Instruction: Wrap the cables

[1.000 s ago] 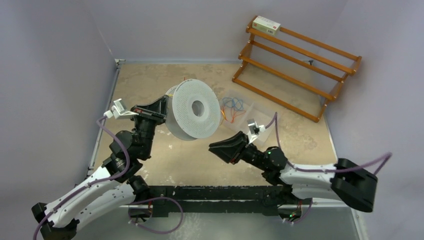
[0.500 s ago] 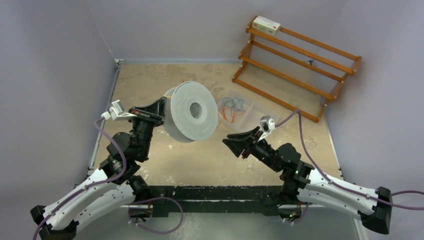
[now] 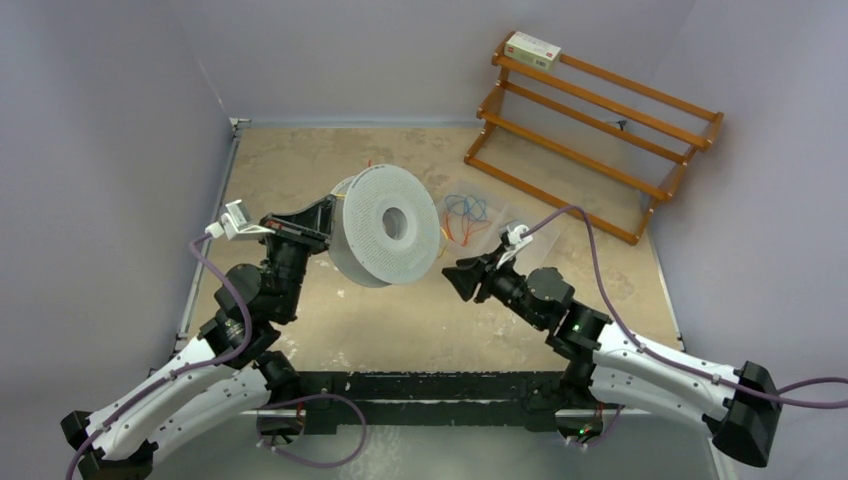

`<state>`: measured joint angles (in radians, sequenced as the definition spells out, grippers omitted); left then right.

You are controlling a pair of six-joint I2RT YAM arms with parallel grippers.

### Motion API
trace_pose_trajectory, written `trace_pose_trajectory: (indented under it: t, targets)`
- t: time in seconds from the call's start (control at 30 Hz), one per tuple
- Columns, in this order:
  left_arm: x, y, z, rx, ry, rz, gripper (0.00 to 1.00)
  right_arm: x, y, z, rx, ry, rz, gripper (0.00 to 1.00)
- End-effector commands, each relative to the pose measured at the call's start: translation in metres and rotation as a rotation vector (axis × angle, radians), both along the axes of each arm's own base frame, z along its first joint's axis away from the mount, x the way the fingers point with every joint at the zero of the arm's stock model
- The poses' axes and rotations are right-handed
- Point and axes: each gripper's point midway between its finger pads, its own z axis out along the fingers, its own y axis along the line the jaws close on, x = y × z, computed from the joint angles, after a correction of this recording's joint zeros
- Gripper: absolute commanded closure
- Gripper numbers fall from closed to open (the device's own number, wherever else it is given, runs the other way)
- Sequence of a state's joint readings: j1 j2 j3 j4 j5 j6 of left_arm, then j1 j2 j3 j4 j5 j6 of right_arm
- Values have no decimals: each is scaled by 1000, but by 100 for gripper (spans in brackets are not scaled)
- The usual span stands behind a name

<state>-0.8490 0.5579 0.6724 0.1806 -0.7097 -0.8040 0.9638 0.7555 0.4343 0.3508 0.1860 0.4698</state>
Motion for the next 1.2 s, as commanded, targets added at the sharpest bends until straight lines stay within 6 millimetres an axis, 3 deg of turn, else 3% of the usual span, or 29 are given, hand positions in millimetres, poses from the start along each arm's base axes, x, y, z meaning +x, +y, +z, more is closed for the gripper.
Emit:
trace_pose_trajectory:
  t: [0.0,0.2,0.5,0.67,0.77,0.8,1.17]
  targets:
    - [-10,4,35,-143,-84,-41,100,7,12,61,131,-107,25,53]
    - [-12,3,37,-159,-89,-53,100,16,16,71,156,-114,12,53]
    - [-15,3,39,-171,-94,-71,100,35,11,64,172,-94,-39,57]
    - [-16,1,39,-178,-93,-83,100,37,14,66,192,-102,-17,72]
    - [-17,2,40,-185,-95,-83,100,35,18,68,206,-105,10,97]
    - [-17,3,40,-186,-96,-81,100,33,20,67,211,-104,25,100]
    - [-15,7,43,-190,-105,-54,100,4,42,46,368,-39,207,100]
